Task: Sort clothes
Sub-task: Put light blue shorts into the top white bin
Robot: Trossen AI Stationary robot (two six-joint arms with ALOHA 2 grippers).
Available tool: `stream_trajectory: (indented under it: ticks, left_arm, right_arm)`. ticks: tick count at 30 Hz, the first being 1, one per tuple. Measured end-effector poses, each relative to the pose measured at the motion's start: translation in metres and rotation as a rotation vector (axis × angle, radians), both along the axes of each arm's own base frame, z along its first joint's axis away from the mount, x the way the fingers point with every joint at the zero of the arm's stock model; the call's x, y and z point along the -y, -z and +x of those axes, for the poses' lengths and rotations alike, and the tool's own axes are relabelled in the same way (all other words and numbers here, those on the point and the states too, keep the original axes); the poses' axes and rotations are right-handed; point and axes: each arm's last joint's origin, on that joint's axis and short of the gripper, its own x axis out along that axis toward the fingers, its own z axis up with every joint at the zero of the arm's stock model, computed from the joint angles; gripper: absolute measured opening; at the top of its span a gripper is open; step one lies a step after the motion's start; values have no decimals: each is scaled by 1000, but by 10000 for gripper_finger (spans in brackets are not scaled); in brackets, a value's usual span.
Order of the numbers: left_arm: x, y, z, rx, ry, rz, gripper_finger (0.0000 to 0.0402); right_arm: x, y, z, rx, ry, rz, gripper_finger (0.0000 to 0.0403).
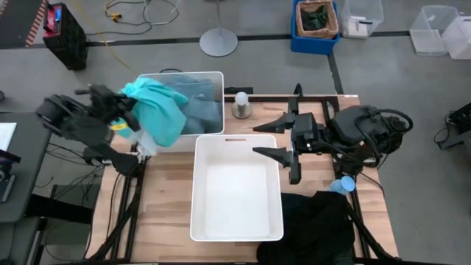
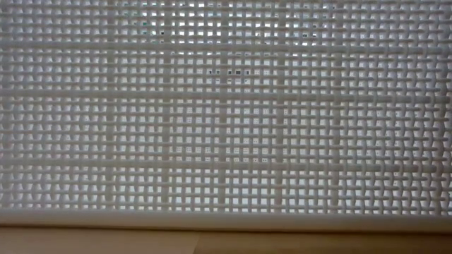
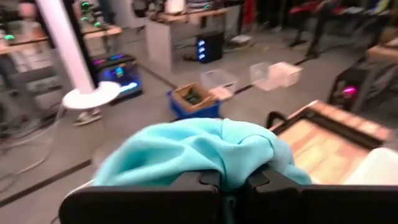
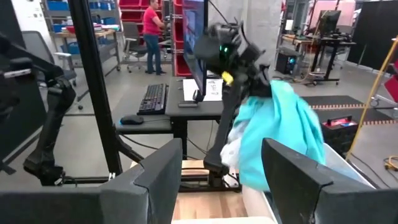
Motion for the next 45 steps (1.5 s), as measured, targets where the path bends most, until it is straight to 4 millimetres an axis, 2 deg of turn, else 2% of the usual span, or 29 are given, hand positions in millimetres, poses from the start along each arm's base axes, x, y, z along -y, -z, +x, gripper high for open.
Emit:
stream_trajectory:
  ticks: [5,9,15,21,26,33,41,45]
  left_arm:
    - [1,19,25,-23,-118,35,1]
    - [-2,23,47,14,-185,33,5]
    - [-12,19,85,1,-46,20,6]
    - [-46,17,110,-1,58,8,7]
    - [-82,26,115,-100,109,-30,4]
    - [-127,46,116,-178,248,-182,4]
    - [-153,75,127,-314,347,-330,4]
    - [-165,95,132,-421,334,-419,5]
  right_arm:
    - [-2,-1,-1,17,39,22,234]
    - [-1,-3,-1,33,56,34,234]
    - [-1,-4,-1,40,65,36,234]
    - [-2,-4,1,53,65,35,234]
    - [-4,-3,1,47,59,30,234]
    - [-12,-3,-2,38,27,10,234]
    - [-21,-2,-7,37,20,1,234]
    - [-23,-2,-8,37,15,-1,234]
